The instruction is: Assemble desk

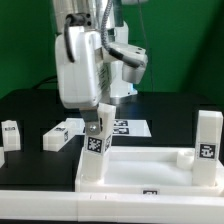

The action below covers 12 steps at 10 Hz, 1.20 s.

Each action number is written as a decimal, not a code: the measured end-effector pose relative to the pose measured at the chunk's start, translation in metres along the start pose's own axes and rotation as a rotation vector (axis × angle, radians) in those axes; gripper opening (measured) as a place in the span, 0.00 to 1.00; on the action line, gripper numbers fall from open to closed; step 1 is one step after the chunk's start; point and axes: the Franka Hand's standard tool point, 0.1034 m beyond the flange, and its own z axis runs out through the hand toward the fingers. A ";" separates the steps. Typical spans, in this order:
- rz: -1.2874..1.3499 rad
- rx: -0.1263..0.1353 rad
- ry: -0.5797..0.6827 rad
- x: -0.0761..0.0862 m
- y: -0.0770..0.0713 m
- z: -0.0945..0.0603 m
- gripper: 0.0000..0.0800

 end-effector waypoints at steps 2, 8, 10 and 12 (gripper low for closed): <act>-0.160 0.000 0.000 0.000 0.000 0.000 0.81; -0.741 -0.061 0.041 -0.003 0.003 0.000 0.81; -0.955 -0.080 0.051 -0.006 0.004 0.001 0.81; -1.122 -0.094 0.054 -0.008 0.004 0.001 0.81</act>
Offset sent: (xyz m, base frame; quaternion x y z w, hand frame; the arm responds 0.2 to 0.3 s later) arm 0.0000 0.0000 0.0000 0.0000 0.0000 -0.1938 0.9810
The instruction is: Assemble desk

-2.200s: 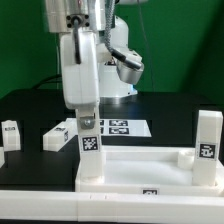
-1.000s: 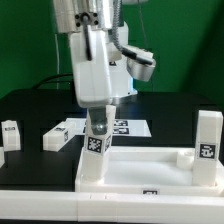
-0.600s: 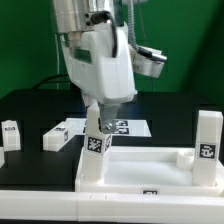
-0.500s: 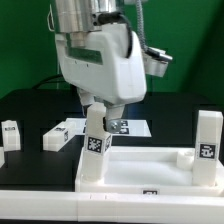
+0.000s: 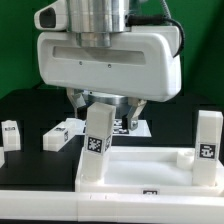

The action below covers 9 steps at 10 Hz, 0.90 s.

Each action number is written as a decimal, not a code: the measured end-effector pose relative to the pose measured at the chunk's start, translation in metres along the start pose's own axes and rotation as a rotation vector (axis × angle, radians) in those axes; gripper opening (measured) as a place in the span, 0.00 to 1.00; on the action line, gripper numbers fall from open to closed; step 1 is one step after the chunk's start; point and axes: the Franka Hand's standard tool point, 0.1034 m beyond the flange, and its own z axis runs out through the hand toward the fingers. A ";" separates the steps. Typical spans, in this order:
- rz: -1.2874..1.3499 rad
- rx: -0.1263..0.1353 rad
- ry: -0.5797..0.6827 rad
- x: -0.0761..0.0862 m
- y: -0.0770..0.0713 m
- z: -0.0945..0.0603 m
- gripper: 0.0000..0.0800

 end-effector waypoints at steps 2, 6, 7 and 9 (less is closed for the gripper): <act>-0.241 -0.033 0.012 0.004 0.002 -0.001 0.81; -0.244 -0.033 0.011 0.004 0.002 0.000 0.42; -0.243 -0.038 0.013 0.006 0.005 0.000 0.37; -0.242 -0.038 0.013 0.006 0.006 0.000 0.37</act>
Offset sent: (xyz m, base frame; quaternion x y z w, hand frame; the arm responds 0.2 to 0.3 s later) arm 0.0000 0.0000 0.0000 0.0000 0.0000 0.0000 1.0000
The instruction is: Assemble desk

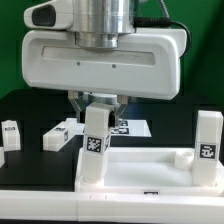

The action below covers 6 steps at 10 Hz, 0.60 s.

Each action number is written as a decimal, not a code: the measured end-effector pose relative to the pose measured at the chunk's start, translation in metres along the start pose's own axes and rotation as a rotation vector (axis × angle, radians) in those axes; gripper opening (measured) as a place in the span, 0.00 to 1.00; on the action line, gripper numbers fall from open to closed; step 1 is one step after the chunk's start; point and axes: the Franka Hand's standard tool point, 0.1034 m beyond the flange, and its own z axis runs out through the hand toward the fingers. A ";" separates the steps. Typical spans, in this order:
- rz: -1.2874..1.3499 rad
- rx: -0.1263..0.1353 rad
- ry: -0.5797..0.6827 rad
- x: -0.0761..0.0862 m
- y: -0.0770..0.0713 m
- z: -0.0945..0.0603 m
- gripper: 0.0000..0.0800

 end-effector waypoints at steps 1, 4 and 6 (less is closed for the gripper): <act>0.001 0.000 0.000 0.000 0.000 0.000 0.37; 0.069 0.008 -0.002 0.000 0.001 0.001 0.37; 0.278 0.036 0.008 0.002 0.006 0.002 0.37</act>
Offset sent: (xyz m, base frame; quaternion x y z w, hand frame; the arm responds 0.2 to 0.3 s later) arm 0.0000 0.0000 0.0000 0.0000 0.0000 0.0000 1.0000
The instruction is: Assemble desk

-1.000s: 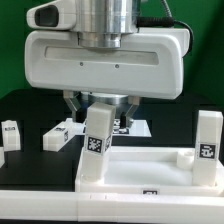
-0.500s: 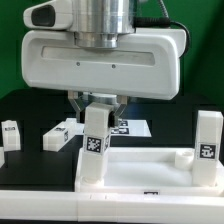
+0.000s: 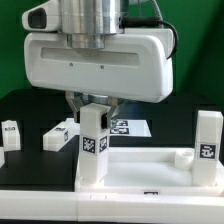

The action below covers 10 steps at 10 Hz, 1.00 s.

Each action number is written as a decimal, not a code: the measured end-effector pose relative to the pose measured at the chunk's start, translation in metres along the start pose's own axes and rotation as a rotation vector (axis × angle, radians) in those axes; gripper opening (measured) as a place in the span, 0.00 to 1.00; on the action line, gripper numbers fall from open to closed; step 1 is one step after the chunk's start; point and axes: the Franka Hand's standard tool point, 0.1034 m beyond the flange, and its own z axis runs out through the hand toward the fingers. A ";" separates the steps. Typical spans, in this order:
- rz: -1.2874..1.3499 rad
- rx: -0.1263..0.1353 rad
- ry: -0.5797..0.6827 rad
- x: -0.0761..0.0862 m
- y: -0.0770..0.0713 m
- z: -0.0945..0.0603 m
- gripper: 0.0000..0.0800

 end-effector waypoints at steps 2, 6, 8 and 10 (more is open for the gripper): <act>0.245 0.041 0.004 0.003 0.002 0.001 0.37; 0.713 0.074 -0.025 0.004 0.000 0.002 0.37; 0.871 0.079 -0.040 0.003 -0.001 0.002 0.37; 0.946 0.080 -0.047 0.003 -0.002 0.002 0.37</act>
Offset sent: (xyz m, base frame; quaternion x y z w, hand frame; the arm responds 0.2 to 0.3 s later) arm -0.0042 -0.0005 -0.0124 0.0039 -0.0201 0.3004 0.9536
